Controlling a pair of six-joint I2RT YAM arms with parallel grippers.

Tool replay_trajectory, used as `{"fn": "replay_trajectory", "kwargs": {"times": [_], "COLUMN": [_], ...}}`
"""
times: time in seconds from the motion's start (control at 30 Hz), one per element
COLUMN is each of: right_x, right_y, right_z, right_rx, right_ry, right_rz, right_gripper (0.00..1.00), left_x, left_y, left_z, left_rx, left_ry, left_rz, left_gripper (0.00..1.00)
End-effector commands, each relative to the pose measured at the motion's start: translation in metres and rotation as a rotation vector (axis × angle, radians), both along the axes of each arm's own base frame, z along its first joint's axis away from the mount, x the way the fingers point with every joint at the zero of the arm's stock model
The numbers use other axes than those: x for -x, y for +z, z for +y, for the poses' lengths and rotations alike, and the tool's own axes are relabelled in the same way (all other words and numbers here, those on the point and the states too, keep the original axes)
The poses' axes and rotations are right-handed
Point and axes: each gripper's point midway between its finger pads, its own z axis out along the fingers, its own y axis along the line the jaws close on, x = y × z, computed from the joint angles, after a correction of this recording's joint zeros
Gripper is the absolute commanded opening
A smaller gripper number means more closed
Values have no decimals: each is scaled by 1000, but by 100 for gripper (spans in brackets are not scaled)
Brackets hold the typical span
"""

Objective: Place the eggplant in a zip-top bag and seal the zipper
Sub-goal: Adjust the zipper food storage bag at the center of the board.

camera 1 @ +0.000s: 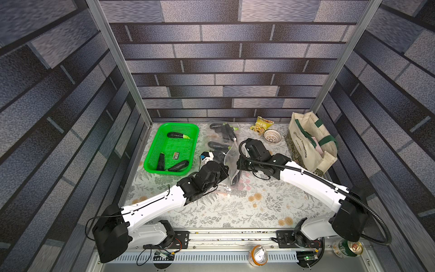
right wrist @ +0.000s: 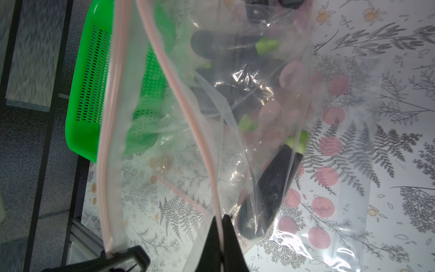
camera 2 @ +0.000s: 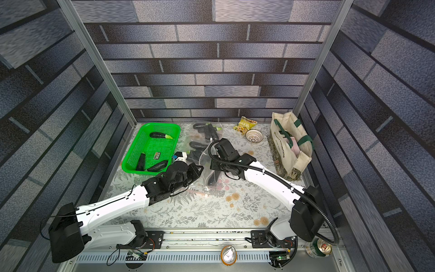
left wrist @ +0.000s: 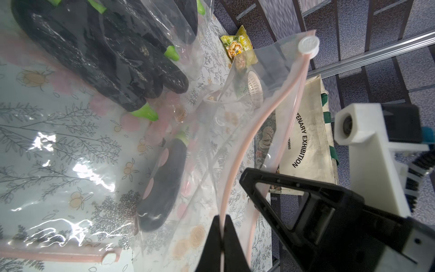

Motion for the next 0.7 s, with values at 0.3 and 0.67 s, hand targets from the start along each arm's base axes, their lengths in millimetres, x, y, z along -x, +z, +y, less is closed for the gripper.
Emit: {"fn": "replay_trajectory", "kwargs": {"times": [0.3,0.67], "right_x": [18,14], "right_y": [115,24], "right_z": [-76,-52], "right_rx": [297,319], "right_ry": [55,94], "right_rz": [-248,-69], "right_gripper": [0,0], "left_x": [1,-5], "left_y": [-31,-93], "left_z": [27,4], "left_rx": [-167,-253], "left_ry": [14,-42], "left_rz": [59,174], "left_gripper": [9,16]}}
